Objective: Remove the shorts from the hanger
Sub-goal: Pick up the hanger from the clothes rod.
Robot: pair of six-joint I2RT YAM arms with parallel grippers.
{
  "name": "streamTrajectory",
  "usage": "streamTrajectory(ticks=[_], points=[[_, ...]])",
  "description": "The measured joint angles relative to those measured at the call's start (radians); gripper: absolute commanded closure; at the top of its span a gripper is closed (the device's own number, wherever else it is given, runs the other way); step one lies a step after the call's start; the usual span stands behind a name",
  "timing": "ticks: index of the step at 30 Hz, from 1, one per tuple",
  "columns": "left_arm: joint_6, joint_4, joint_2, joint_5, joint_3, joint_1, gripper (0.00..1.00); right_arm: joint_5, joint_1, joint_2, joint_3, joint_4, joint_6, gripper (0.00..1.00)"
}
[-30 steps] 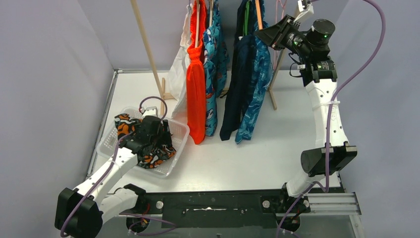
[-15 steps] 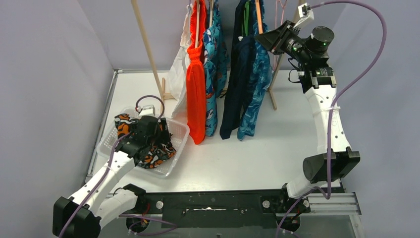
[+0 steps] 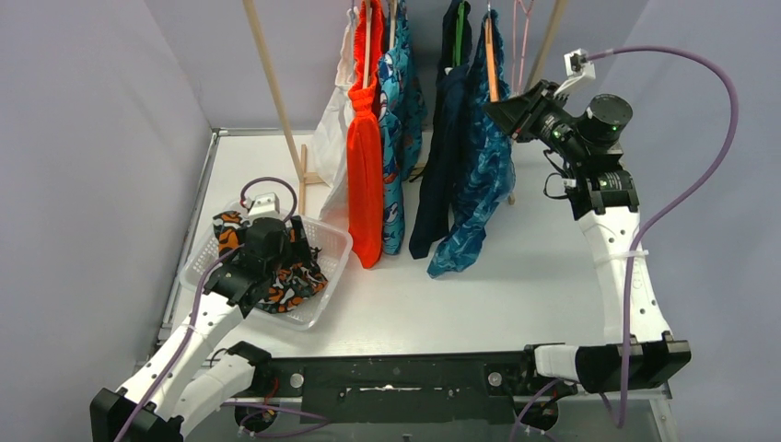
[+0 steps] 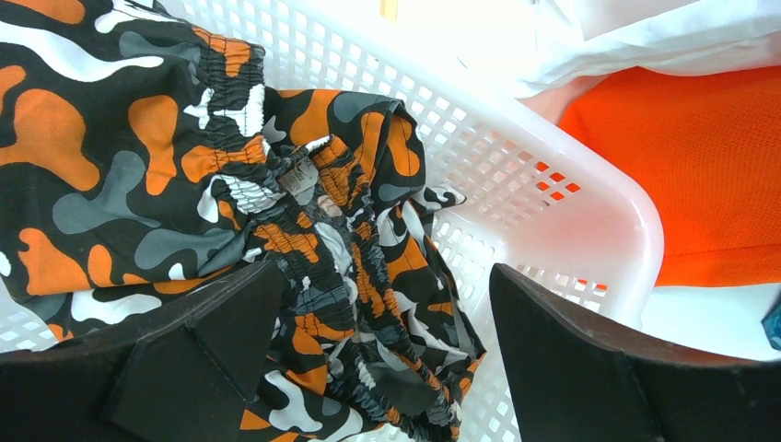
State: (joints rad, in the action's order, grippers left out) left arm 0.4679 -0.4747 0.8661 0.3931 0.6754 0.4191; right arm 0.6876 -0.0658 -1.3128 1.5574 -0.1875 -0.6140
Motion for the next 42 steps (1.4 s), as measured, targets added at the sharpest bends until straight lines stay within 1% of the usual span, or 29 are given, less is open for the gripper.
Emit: streamTrajectory(ticks=[7, 11, 15, 19, 22, 27, 32, 35, 36, 38, 40, 42], points=[[0.0, 0.0, -0.005, 0.003, 0.0, 0.0, 0.16, 0.013, 0.0, 0.117, -0.118, -0.058, 0.014, 1.0], [0.001, 0.0, -0.004, 0.003, 0.0, 0.0, 0.16, 0.024, 0.0, 0.237, -0.243, -0.122, 0.038, 1.0], [0.003, 0.0, -0.005, 0.002, 0.0, 0.0, 0.16, 0.051, 0.0, 0.391, -0.426, -0.176, 0.033, 1.0], [0.003, 0.0, -0.005, -0.005, 0.0, 0.0, 0.16, 0.093, 0.0, 0.507, -0.594, -0.233, 0.018, 1.0], [0.003, 0.001, -0.005, -0.013, 0.0, 0.0, 0.16, 0.103, 0.0, 0.545, -0.642, -0.319, 0.035, 1.0], [0.018, 0.0, -0.005, -0.048, 0.0, 0.0, 0.17, 0.122, 0.0, 0.626, -0.678, -0.423, 0.09, 1.0], [0.022, 0.013, -0.005, -0.15, 0.0, 0.0, 0.17, 0.191, 0.0, 0.738, -0.771, -0.479, 0.112, 1.0], [0.021, 0.024, -0.005, -0.241, 0.0, 0.0, 0.17, 0.231, 0.0, 0.809, -0.815, -0.531, 0.113, 1.0], [0.023, 0.03, -0.006, -0.275, 0.0, 0.0, 0.19, 0.247, 0.0, 0.831, -0.825, -0.546, 0.113, 1.0], [0.047, 0.056, -0.012, -0.351, -0.003, 0.001, 0.28, 0.277, -0.001, 0.872, -0.832, -0.567, 0.109, 1.0], [0.107, 0.15, -0.04, -0.453, -0.035, 0.007, 0.29, 0.306, -0.002, 0.903, -0.832, -0.571, 0.105, 1.0], [0.189, 0.287, -0.078, -0.546, -0.092, 0.039, 0.29, 0.326, -0.002, 0.911, -0.832, -0.568, 0.1, 1.0]])
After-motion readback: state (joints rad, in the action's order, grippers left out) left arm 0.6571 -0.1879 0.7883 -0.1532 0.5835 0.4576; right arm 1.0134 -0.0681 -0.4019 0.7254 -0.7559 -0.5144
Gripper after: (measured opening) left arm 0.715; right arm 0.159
